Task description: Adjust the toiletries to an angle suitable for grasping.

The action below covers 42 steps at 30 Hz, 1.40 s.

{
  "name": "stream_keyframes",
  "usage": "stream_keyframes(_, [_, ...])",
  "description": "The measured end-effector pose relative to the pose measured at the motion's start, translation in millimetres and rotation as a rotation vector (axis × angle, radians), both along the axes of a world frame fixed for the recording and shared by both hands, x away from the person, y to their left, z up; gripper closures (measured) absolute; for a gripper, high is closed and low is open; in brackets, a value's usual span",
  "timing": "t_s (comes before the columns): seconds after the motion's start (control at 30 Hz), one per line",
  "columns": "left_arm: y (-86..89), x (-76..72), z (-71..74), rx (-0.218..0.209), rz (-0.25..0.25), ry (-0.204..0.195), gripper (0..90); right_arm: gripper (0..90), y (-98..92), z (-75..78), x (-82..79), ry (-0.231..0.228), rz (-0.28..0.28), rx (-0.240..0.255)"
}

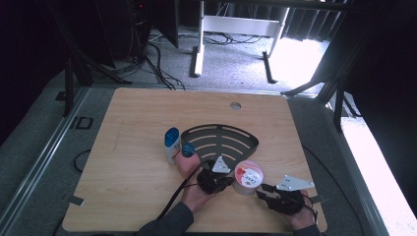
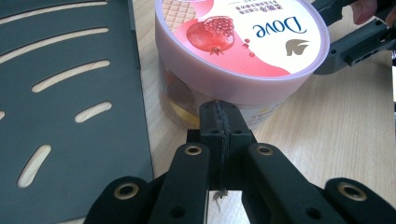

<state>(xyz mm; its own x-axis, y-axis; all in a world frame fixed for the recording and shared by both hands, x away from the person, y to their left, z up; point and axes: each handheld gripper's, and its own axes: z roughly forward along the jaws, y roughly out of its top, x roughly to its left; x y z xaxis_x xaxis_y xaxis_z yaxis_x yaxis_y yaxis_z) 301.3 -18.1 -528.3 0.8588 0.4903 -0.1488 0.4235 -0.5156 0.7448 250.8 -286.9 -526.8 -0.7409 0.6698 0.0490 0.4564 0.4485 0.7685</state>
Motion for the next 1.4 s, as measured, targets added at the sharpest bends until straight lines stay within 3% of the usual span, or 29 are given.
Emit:
stream_keyframes(0.27, [-6.8,6.2,-1.4,-0.016,0.012,0.012,89.7,62.3,-4.7,0.2,2.5,-0.001,-0.020,-0.002])
stream_keyframes(0.83, [-26.0,16.7,-6.3,-0.009,0.015,0.028,89.7,62.2,-14.1,0.2,7.3,-0.005,-0.073,-0.004])
stream_keyframes(1.4, [-25.7,20.8,-8.0,-0.001,0.034,0.027,88.2,60.7,-16.2,-0.9,9.5,-0.007,-0.081,0.000])
